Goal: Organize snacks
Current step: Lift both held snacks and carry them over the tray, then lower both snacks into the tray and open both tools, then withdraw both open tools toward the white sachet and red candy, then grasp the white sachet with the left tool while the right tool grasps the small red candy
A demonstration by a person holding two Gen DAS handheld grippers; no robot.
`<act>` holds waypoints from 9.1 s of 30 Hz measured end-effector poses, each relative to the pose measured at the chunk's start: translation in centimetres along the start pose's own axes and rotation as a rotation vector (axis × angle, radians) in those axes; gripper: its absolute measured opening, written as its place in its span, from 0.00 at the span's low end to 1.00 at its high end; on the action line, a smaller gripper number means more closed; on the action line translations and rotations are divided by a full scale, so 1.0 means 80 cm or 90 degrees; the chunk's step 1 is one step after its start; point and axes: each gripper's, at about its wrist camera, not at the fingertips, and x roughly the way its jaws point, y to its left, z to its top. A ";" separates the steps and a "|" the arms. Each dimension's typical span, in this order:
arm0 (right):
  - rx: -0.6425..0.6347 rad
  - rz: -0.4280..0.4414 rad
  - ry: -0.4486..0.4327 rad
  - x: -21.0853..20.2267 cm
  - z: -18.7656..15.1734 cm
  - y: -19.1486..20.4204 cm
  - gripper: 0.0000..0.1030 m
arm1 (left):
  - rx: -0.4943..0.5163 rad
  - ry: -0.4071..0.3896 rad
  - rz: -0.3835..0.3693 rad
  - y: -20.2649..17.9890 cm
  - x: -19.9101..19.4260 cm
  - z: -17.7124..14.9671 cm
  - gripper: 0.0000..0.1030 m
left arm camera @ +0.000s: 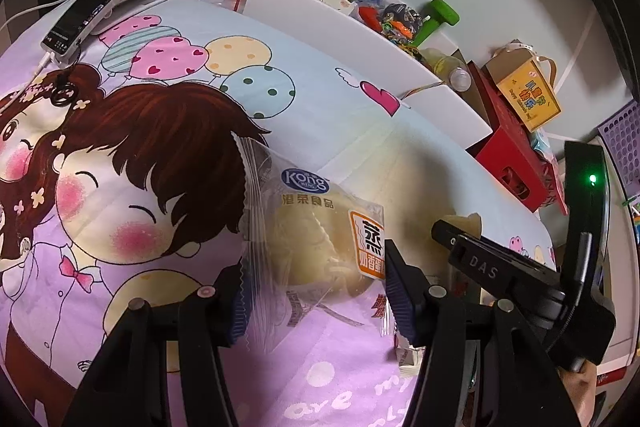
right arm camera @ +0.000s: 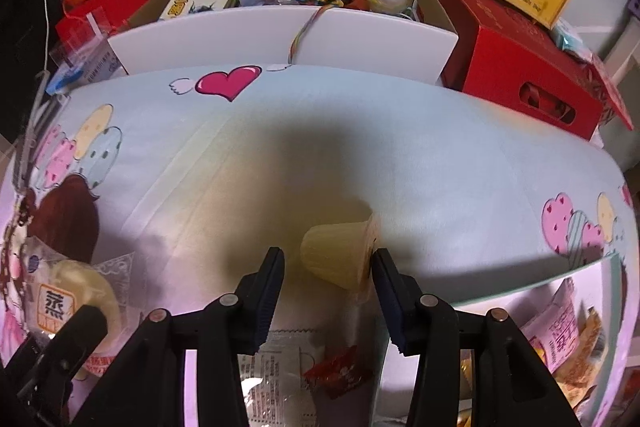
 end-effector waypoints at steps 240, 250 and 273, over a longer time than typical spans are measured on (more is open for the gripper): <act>0.067 0.106 -0.118 -0.115 -0.096 -0.084 0.92 | 0.241 0.001 0.131 -0.071 0.044 -0.031 0.82; -0.037 0.134 -0.079 -0.114 -0.067 -0.047 0.76 | 0.204 -0.006 0.087 -0.053 0.030 -0.021 0.65; -0.211 0.007 0.053 -0.034 -0.057 0.033 0.52 | 0.119 0.026 0.143 0.009 0.004 -0.002 0.65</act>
